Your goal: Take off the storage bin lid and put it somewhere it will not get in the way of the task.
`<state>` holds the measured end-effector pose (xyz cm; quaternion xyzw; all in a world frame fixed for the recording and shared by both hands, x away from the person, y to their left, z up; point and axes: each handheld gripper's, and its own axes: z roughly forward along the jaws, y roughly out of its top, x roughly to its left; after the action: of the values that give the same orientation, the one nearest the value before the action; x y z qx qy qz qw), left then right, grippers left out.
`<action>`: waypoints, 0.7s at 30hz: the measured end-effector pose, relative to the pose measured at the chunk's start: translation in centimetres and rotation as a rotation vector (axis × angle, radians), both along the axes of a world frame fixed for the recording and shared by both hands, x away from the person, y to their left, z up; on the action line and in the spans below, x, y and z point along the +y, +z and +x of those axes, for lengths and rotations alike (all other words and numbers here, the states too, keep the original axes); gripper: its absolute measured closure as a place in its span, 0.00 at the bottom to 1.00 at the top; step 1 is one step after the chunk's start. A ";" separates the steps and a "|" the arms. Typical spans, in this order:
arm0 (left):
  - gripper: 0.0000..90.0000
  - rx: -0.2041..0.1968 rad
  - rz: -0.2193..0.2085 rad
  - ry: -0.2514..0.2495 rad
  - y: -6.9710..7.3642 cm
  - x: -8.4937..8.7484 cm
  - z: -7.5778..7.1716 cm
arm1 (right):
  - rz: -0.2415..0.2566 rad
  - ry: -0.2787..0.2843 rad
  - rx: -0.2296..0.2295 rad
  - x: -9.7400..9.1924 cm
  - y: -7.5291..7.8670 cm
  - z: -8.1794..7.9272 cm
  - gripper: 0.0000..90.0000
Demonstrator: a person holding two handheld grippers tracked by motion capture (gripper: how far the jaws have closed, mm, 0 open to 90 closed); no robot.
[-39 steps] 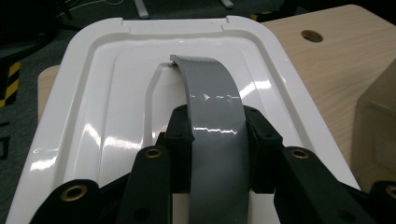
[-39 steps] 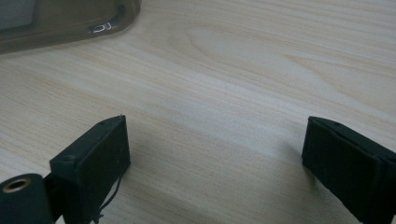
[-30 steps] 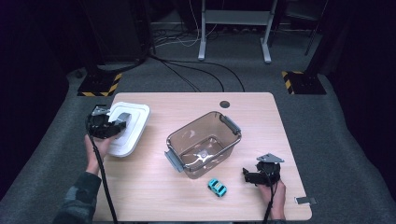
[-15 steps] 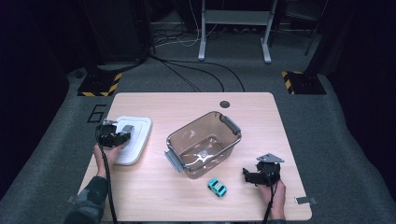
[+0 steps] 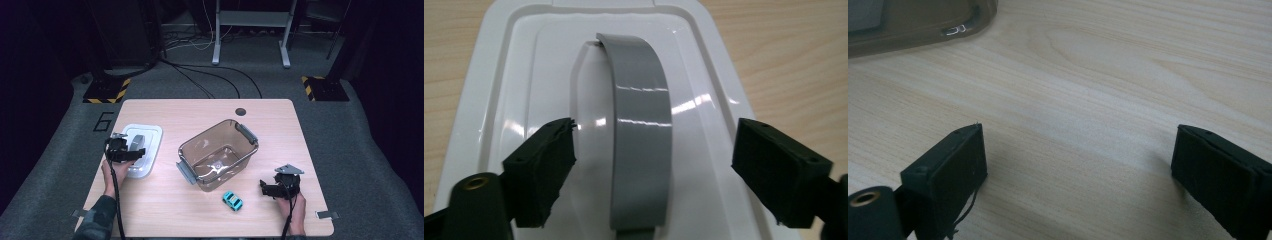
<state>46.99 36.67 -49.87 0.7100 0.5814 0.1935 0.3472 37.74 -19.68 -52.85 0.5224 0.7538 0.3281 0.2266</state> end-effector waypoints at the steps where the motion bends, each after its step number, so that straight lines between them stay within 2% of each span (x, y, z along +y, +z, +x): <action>1: 0.16 -0.003 0.003 -0.008 0.2 -0.1 -0.5 | 0.000 0.000 0.000 0.0 0.0 0.0 0.07; 3: 0.12 -0.009 -0.007 -0.014 0.3 -0.2 -1.0 | -0.003 0.002 0.000 0.0 0.0 0.0 0.07; 4: 0.12 -0.001 -0.004 -0.035 0.3 -0.4 -1.4 | -0.003 0.002 0.000 0.0 0.0 0.0 0.07; 10: 0.08 -0.021 0.020 -0.067 0.6 -1.3 -2.8 | -0.001 0.001 0.000 0.0 0.0 0.0 0.07; 12: 0.06 -0.035 0.026 -0.063 0.8 -1.6 -3.2 | 0.001 -0.001 0.000 0.0 0.0 0.0 0.07; 16: 0.00 -0.050 0.051 -0.095 1.1 -2.3 -4.4 | 0.000 -0.001 0.000 0.0 0.0 0.0 0.07; 18: 0.00 -0.066 0.047 -0.109 1.0 -2.9 -5.0 | 0.000 -0.001 0.000 0.0 0.0 0.0 0.07; 19: 0.00 -0.061 0.055 -0.149 0.9 -3.9 -6.0 | -0.002 -0.003 0.000 0.0 0.0 0.0 0.07; 21: 0.00 -0.065 0.056 -0.162 0.7 -4.3 -6.3 | -0.002 -0.002 0.002 0.0 0.0 0.0 0.06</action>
<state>40.66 32.33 -49.14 0.7575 0.5047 0.2038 0.3603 37.78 -19.64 -52.86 0.5234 0.7537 0.3265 0.2267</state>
